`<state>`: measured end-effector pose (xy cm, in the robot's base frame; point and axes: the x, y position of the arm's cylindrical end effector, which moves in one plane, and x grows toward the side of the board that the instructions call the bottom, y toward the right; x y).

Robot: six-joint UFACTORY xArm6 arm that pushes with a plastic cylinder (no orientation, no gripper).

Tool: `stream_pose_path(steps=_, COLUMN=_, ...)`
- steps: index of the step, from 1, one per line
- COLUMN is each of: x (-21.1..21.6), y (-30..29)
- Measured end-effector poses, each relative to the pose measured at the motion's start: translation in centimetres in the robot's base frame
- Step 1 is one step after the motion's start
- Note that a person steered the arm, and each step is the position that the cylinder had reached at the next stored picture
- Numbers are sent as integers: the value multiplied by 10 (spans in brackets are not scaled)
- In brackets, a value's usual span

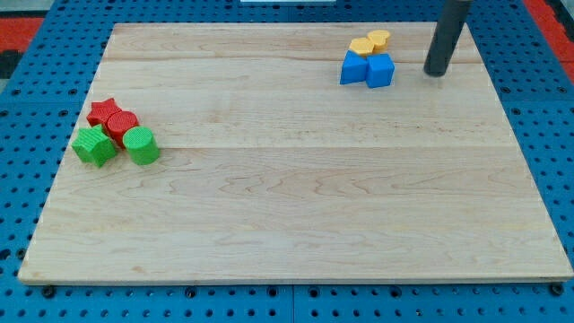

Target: Push the blue cube to the top left of the board

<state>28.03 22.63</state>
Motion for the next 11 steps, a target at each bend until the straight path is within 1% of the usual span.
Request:
stream_pose_path(steps=1, x=-25, y=-39)
stream_pose_path(steps=2, x=20, y=-108)
stream_pose_path(steps=3, x=74, y=-109)
stream_pose_path(steps=4, x=91, y=-70)
stream_pose_path(steps=5, x=94, y=-118)
stream_pose_path(steps=6, x=92, y=-208)
stream_pose_path(steps=7, x=79, y=-280)
stream_pose_path(steps=8, x=29, y=-354)
stream_pose_path(steps=9, x=-3, y=-406)
stream_pose_path(steps=10, x=34, y=-407)
stream_pose_path(steps=11, x=23, y=-436)
